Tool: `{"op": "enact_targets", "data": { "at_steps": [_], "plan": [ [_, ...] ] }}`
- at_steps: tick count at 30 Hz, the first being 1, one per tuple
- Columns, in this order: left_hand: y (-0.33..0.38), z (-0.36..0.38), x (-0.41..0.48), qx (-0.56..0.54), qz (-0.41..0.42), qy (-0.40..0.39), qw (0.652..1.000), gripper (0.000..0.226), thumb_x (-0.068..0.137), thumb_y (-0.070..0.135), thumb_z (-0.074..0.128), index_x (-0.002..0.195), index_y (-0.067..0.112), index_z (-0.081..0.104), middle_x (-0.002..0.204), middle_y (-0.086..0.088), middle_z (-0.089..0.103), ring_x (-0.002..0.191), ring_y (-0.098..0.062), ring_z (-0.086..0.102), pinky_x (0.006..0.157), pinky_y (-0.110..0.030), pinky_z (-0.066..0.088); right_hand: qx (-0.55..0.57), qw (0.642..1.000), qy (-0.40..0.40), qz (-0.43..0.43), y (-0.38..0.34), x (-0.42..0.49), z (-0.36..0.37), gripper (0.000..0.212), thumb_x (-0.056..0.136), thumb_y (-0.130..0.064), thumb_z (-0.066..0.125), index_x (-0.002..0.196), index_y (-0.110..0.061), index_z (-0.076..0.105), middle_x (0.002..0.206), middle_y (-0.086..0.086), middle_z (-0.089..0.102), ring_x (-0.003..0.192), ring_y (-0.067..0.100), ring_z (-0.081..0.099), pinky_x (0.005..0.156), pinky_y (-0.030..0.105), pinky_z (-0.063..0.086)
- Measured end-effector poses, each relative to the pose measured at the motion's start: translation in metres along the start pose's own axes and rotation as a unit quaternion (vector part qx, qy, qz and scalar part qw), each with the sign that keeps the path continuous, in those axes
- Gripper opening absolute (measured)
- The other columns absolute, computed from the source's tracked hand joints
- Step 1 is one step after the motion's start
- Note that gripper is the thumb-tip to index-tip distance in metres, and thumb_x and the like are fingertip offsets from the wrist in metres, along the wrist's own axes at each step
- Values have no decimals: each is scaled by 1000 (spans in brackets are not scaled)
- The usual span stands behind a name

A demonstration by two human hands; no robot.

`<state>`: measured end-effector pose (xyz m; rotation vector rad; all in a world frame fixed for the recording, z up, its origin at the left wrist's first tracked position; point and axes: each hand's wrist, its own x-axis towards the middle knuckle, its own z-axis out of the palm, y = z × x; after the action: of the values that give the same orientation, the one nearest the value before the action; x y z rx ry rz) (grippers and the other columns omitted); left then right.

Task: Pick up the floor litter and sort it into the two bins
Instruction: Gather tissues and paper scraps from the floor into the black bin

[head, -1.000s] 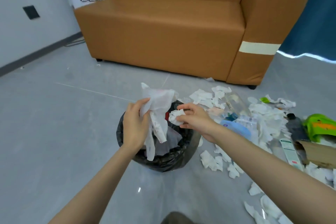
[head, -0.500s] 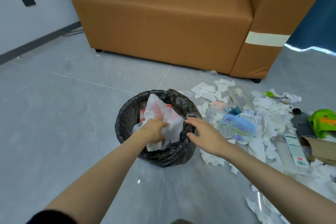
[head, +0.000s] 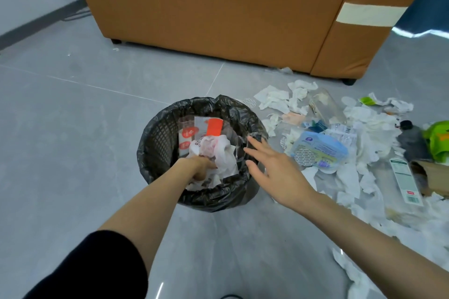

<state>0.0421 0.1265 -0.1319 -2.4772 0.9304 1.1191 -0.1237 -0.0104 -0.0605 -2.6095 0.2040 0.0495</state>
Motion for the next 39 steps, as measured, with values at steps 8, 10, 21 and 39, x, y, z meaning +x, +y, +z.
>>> {"op": "enact_targets", "data": {
  "at_steps": [8, 10, 21, 39],
  "plan": [
    [10, -7, -21, -58, 30, 123, 990, 45, 98, 15, 36, 143, 18, 34, 148, -9, 37, 134, -28, 37, 109, -36, 33, 97, 995, 39, 0, 10, -7, -2, 41, 97, -28, 45, 137, -36, 44, 150, -20, 30, 137, 5, 28, 109, 28, 30],
    [12, -10, -34, -107, 20, 198, 974, 43, 96, 15, 35, 138, 23, 44, 146, -6, 41, 130, -26, 42, 106, -38, 39, 119, 989, 83, 8, 18, -14, -2, 35, 94, -22, 50, 126, -36, 53, 143, -17, 40, 123, 6, 44, 100, 32, 43],
    [102, -28, -96, -239, 113, 397, 879, 49, 94, 45, 44, 137, 21, 41, 136, -8, 47, 122, -27, 48, 99, -37, 41, 130, 958, 102, 234, 96, -58, 5, 32, 87, -11, 55, 118, -19, 58, 126, 0, 58, 93, 17, 56, 78, 24, 39],
    [81, -3, -51, 62, 12, 476, 877, 88, 83, -5, 51, 150, 15, -3, 159, 0, -5, 120, -26, 49, 90, -36, 43, 7, 973, -105, 207, 144, -28, 89, 61, 87, -19, 53, 144, -26, 34, 148, 0, 36, 131, 29, 35, 110, 36, 28]
  ]
}}
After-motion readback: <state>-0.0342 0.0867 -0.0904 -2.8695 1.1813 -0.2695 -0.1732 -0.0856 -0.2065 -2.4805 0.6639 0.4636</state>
